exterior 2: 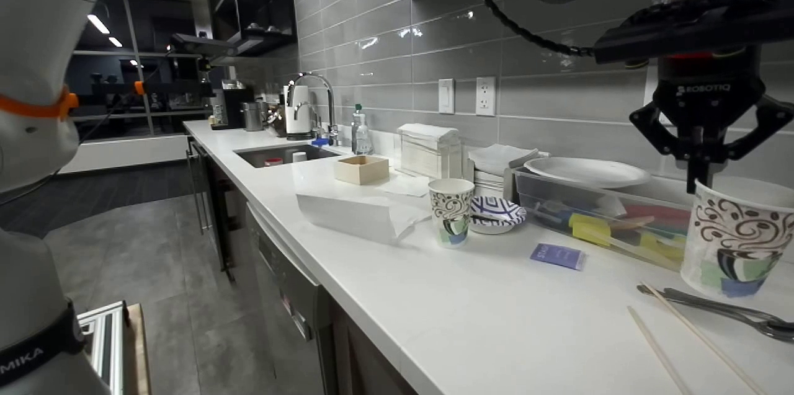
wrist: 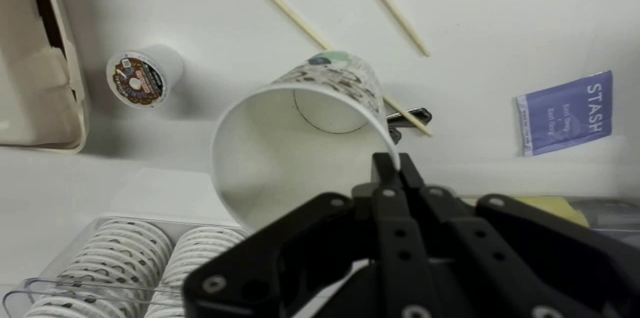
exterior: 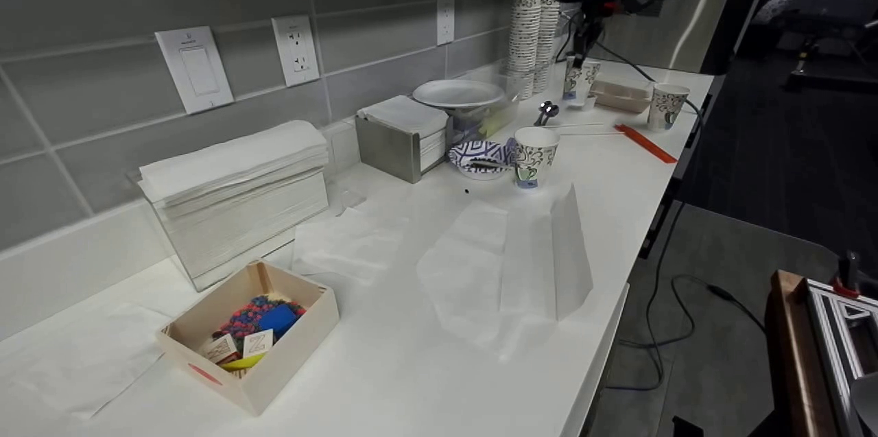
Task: Put the cup upright
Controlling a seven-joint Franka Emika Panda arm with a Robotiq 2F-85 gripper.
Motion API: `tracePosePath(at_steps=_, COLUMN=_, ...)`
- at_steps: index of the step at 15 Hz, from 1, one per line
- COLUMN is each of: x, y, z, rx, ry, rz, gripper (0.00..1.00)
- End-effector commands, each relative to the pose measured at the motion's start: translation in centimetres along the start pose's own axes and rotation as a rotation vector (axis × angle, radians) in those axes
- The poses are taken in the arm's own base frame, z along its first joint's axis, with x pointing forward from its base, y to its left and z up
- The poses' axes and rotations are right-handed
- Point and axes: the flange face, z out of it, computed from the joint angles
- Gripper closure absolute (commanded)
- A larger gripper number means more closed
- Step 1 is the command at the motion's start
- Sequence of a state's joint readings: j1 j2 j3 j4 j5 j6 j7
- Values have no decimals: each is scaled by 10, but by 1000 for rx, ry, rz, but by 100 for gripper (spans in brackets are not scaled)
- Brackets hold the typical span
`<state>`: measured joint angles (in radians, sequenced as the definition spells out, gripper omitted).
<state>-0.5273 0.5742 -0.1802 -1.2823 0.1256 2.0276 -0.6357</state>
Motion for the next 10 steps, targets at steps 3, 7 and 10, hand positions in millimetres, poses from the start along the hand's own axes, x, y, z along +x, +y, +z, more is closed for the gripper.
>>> tracePosePath(at_steps=3, x=4, y=28, z=31, rx=-39, ry=-21, rz=36, gripper=99)
tracePosePath(at_steps=7, x=4, y=48, z=51, rx=-51, ry=-10, rz=68, gripper=99)
tracePosePath(at_steps=10, x=5, y=56, z=63, rx=-67, ry=-13, rz=78, gripper=99)
